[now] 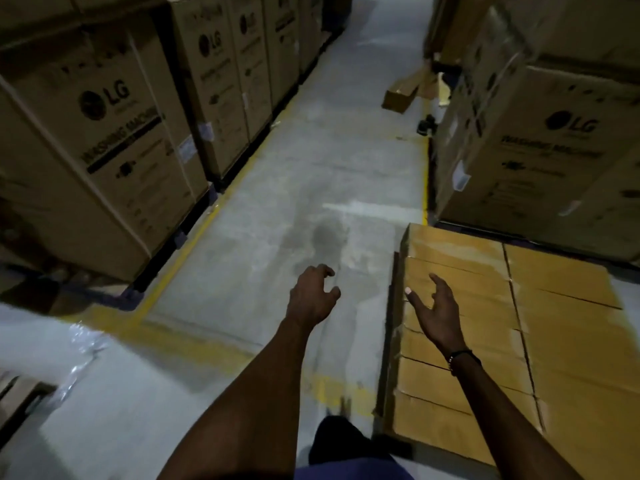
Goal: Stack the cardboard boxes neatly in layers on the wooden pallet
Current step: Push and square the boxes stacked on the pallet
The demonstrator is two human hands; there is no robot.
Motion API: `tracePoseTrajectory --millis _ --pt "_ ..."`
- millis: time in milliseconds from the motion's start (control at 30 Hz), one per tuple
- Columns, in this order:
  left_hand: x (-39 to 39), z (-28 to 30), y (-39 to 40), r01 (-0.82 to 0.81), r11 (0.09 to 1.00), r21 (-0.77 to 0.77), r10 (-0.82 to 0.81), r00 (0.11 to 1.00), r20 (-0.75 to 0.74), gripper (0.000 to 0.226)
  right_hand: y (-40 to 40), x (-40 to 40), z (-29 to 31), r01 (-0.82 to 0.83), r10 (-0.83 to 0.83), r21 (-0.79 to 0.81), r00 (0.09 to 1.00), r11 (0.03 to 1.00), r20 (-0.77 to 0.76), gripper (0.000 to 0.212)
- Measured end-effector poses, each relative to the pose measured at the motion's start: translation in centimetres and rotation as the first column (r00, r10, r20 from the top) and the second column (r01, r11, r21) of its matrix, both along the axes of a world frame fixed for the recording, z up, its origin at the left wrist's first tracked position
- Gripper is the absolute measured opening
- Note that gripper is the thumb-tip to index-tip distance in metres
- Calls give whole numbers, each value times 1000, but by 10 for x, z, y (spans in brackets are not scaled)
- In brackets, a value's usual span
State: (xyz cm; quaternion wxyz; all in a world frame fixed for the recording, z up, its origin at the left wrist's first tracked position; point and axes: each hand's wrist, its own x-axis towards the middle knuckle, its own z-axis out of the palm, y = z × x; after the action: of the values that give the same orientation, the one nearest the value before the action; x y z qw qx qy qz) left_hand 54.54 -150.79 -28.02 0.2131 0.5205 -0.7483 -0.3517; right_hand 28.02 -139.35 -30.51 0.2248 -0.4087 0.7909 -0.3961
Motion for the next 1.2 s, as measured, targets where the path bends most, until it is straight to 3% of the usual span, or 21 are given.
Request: tracePoseTrajectory --millis 200,467,733,1000,1200 --pt "-18 7 -85 156 987 -27 -155 987 33 40 -46 1 2 111 -111 8 994 994 0 83" --pt "-56 40 -255 351 935 -43 -340 925 170 41 -153 -21 -3 226 -226 2 974 974 18 77" --pt "-128 89 -393 442 893 -83 -431 894 120 38 -250 -59 7 330 -330 25 944 944 10 76" --pt "-206 116 -482 681 727 -84 -654 725 215 43 -315 -90 19 433 -431 36 901 901 -51 74" --pt "-248 96 -545 720 691 -56 -694 684 225 44 -372 -94 23 527 -524 15 848 850 -84 74"
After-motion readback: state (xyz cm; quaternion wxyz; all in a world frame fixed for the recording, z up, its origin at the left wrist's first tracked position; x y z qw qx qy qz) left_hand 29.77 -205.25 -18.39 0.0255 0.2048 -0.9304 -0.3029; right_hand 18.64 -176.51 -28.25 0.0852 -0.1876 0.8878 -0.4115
